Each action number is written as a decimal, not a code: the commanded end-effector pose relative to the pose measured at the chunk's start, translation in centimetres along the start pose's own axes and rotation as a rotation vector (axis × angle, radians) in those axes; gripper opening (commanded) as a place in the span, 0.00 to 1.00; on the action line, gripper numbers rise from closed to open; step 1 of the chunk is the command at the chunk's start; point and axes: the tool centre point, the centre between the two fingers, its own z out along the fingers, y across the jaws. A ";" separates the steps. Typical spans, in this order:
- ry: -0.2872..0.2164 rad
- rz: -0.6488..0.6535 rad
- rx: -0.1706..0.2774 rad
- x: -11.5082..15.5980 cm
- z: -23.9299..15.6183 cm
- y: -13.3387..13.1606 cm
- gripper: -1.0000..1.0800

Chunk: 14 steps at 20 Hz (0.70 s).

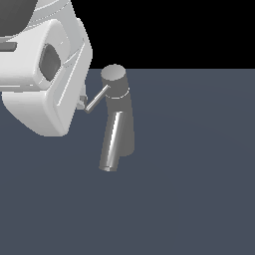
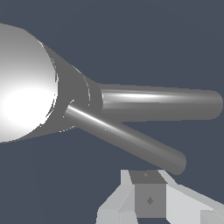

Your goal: Turn on the faucet by rotating a designated handle.

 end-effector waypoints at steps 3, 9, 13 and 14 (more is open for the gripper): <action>0.002 0.003 0.000 0.5 0.0 0.2 0.00; 0.004 0.006 -0.003 1.9 0.1 0.4 0.00; 0.006 0.008 -0.004 2.8 0.1 0.6 0.00; 0.006 0.008 -0.005 3.0 0.1 0.6 0.00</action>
